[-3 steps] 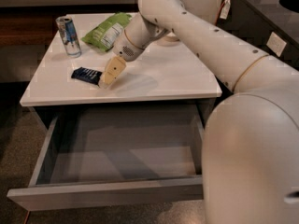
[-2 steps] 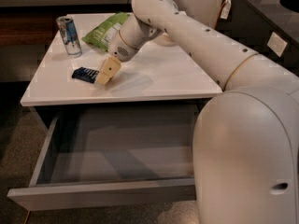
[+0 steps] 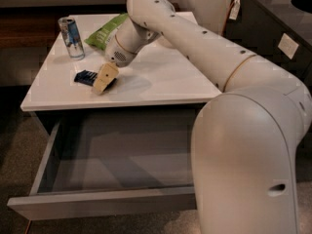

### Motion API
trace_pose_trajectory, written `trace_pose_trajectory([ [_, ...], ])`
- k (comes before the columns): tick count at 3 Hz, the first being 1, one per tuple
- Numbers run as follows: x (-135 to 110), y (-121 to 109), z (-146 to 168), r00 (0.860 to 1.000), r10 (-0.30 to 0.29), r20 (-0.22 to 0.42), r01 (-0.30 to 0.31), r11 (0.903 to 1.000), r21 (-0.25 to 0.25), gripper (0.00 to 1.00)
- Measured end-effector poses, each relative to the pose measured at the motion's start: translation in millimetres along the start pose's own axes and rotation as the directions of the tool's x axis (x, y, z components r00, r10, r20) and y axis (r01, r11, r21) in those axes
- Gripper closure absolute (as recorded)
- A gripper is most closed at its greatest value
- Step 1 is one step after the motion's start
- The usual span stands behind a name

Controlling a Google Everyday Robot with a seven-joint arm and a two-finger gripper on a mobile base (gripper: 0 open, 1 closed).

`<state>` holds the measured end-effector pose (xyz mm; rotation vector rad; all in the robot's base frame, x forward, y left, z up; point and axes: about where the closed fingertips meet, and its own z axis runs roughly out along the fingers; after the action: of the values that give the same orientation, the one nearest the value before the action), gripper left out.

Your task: Place rxbar blueberry into top drawer

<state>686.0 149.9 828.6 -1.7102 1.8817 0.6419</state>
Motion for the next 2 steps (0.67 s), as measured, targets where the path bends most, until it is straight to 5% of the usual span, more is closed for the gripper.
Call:
trace_pose_trajectory([
  [2, -7.5, 5.5, 6.6, 1.0, -0.015, -0.002, 0.015, 0.9999, -0.001, 0.59],
])
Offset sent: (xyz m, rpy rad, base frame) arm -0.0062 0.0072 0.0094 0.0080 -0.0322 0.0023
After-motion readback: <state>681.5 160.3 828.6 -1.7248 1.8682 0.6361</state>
